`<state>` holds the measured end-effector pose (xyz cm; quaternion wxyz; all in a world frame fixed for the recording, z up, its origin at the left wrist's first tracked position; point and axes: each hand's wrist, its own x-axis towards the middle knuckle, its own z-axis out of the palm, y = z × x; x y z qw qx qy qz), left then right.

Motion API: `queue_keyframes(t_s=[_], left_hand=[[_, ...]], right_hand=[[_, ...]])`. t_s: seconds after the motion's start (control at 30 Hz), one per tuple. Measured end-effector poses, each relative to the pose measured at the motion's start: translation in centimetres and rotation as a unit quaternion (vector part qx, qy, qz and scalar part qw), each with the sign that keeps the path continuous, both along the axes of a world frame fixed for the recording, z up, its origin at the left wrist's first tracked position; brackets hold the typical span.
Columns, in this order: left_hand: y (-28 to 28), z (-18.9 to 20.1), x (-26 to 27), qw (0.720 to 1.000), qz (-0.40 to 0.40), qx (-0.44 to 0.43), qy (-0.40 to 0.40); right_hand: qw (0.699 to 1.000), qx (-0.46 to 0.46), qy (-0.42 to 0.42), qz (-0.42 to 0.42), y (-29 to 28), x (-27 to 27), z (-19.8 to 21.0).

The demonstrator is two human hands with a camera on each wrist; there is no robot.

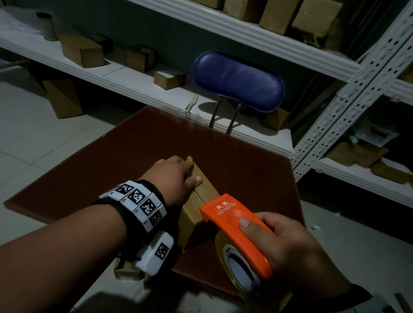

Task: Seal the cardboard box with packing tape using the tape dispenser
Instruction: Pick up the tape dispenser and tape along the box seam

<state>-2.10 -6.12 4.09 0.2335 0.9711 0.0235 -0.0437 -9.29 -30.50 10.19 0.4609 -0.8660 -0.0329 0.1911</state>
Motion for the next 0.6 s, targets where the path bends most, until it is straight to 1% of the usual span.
queue_keyframes(t_s=[0.17, 0.23, 0.33, 0.43, 0.53, 0.57, 0.6], left_hand=[[0.3, -0.3, 0.0, 1.000, 0.005, -0.014, -0.012], [0.6, -0.4, -0.2, 0.999, 0.004, -0.035, -0.026], [1.5, -0.4, -0.3, 0.997, 0.022, -0.065, -0.040], [2.8, -0.1, 0.0, 0.997, 0.047, -0.049, -0.042], [3.6, 0.2, 0.1, 0.997, 0.063, 0.011, -0.052], [3.7, 0.2, 0.1, 0.996, 0.064, 0.011, -0.057], [3.8, 0.2, 0.0, 0.996, 0.067, -0.008, -0.056]], right_hand=[[1.000, 0.005, 0.003, 0.007, 0.1, -0.1, -0.4], [1.000, 0.006, 0.010, 0.001, 0.3, 0.1, -0.7], [1.000, 0.014, 0.003, -0.008, 1.2, 0.5, -1.0], [1.000, 0.030, 0.001, -0.003, 2.7, 0.6, -1.2], [0.999, 0.037, -0.003, 0.009, 3.9, 1.0, -1.5], [0.999, 0.037, -0.006, 0.009, 4.1, 1.1, -1.6], [0.999, 0.038, -0.007, 0.009, 4.3, 1.3, -1.7]])
